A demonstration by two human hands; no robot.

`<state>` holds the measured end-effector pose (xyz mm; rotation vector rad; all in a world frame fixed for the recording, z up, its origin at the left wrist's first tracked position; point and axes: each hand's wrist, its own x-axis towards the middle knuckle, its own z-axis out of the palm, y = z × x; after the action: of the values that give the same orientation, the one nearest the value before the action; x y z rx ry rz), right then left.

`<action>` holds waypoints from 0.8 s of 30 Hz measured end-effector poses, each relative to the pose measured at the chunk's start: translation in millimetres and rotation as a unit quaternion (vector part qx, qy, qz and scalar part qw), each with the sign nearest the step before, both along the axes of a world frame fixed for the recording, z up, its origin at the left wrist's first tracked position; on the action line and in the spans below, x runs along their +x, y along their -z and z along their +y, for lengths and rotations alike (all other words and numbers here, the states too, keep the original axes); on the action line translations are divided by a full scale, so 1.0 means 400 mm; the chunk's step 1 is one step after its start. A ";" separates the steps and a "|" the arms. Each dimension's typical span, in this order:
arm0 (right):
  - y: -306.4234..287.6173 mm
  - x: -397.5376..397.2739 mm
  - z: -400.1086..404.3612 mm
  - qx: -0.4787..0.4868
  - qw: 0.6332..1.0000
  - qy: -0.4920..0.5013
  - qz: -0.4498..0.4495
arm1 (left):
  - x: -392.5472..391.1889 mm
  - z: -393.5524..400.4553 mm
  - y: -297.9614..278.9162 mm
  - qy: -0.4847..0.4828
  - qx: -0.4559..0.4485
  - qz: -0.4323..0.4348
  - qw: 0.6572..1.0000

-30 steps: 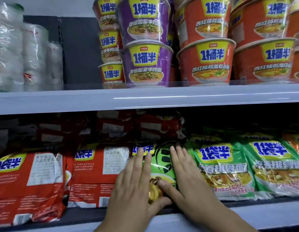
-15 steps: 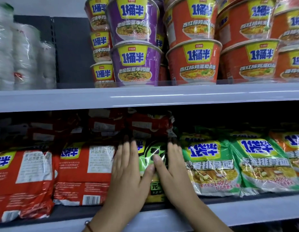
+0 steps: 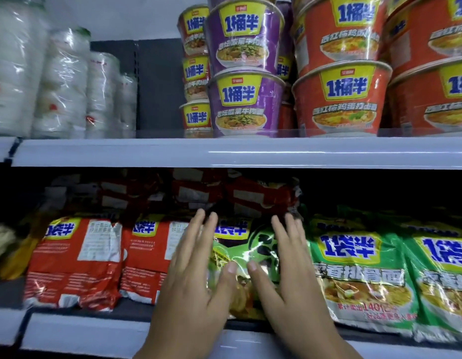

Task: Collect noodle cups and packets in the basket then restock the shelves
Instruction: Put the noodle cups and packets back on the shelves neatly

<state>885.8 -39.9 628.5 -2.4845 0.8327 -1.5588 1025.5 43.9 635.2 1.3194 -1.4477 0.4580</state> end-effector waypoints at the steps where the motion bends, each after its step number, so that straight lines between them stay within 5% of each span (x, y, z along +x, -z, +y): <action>1: -0.009 0.007 0.019 -0.019 0.999 -0.028 0.004 | 0.022 0.025 -0.002 -0.011 -0.016 0.027 0.999; 9: -0.165 0.188 0.085 -0.023 0.988 -0.127 0.082 | 0.235 0.155 0.004 0.011 0.031 0.339 0.940; 16: -0.251 0.412 0.049 -0.003 0.935 0.095 0.342 | 0.354 0.217 0.012 -0.001 0.103 0.265 0.959; 24: -0.320 0.390 0.096 0.104 0.934 0.100 0.328 | 0.452 0.211 0.058 0.095 0.193 0.215 0.952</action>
<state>1041.7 -1.4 756.6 -2.8357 1.2795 -0.5905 1206.3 128.1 612.1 1.4535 -1.3090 -0.2472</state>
